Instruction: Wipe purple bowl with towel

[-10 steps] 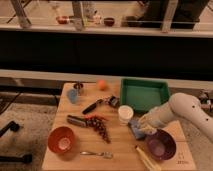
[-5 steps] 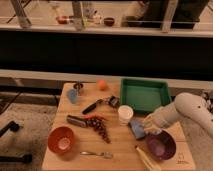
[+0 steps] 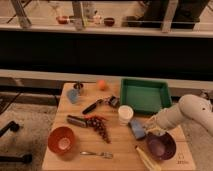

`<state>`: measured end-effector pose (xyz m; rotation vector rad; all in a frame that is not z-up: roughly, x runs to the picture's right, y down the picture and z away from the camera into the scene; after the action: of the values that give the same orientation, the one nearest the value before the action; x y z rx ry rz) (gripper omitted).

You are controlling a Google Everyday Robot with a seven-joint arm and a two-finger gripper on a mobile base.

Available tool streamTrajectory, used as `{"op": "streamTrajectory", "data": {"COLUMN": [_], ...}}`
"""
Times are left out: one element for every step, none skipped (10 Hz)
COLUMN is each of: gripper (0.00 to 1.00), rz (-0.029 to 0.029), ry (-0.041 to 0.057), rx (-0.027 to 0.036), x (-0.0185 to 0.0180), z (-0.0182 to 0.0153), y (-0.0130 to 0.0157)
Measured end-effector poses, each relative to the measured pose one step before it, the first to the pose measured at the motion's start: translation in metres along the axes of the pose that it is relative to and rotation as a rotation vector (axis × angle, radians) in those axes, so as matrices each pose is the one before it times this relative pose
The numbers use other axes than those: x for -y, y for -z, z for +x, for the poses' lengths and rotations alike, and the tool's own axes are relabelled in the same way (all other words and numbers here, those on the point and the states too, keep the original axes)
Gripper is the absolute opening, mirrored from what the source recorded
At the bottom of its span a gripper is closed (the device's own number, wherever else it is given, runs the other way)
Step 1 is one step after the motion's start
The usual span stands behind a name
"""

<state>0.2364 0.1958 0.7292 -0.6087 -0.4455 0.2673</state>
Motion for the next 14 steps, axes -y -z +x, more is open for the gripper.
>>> {"op": "streamTrajectory", "data": {"gripper": [0.00,0.00,0.00,0.00,0.00,0.00,0.00,0.00,0.00,0.00,0.00,0.00,0.00,0.00], "rz": [0.00073,-0.00166,-0.00188,-0.00212,-0.00332,-0.00265,-0.00333,-0.00112,-0.00230,0.00182,-0.00481,-0.00424,-0.00241,-0.00308], "ry": [-0.00360,-0.00420,-0.00476,-0.00451,-0.00577,-0.00156,-0.00208,-0.00301,-0.00337,0.00252,0.00592,0.00400,0.00418,0.00218], "rx": [-0.00110,-0.00009,-0.00143,-0.00085,-0.00137,-0.00185,-0.00249,-0.00411,-0.00474,-0.00526,-0.00676,-0.00686,-0.00771,-0.00452], "x": [-0.00188,-0.00239,-0.00219,-0.00185,-0.00226,-0.00124,-0.00067,-0.00020,-0.00133,-0.00062,-0.00265,-0.00247,-0.00205,-0.00126], "z": [0.00213,0.00157,0.00193,0.00188,0.00244,0.00107,0.00101,0.00234,0.00421,0.00329,0.00169,0.00287,0.00275,0.00144], "y": [-0.00002,-0.00168,-0.00111,-0.00126,-0.00217,-0.00148,-0.00197,-0.00082,0.00004,0.00106,-0.00027,-0.00069,0.00068,0.00011]}}
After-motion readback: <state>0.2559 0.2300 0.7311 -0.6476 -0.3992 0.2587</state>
